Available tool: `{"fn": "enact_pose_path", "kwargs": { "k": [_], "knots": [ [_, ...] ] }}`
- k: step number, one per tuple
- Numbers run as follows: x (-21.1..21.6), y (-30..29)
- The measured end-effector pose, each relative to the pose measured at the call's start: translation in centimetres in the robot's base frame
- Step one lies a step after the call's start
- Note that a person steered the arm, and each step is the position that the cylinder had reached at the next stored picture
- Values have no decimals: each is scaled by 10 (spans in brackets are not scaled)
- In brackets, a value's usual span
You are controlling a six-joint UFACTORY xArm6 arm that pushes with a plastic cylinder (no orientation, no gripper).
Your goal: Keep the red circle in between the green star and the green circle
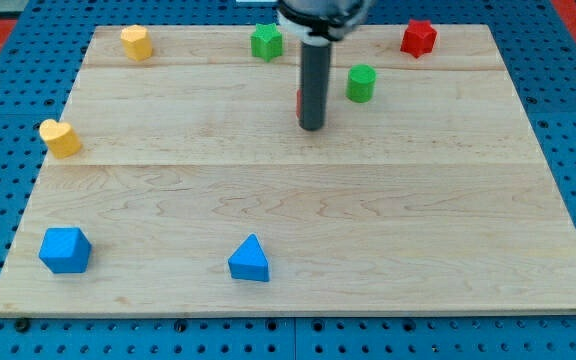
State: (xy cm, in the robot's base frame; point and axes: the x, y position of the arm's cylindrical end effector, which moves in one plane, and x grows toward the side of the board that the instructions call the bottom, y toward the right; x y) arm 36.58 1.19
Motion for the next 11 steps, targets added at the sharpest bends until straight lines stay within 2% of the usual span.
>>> {"fn": "enact_pose_path", "kwargs": {
  "k": [2,3,6,9,10,11],
  "knots": [
    [-33,-34],
    [-12,-35],
    [-16,-15],
    [-16,40],
    [-27,44],
    [-38,15]
  ]
}}
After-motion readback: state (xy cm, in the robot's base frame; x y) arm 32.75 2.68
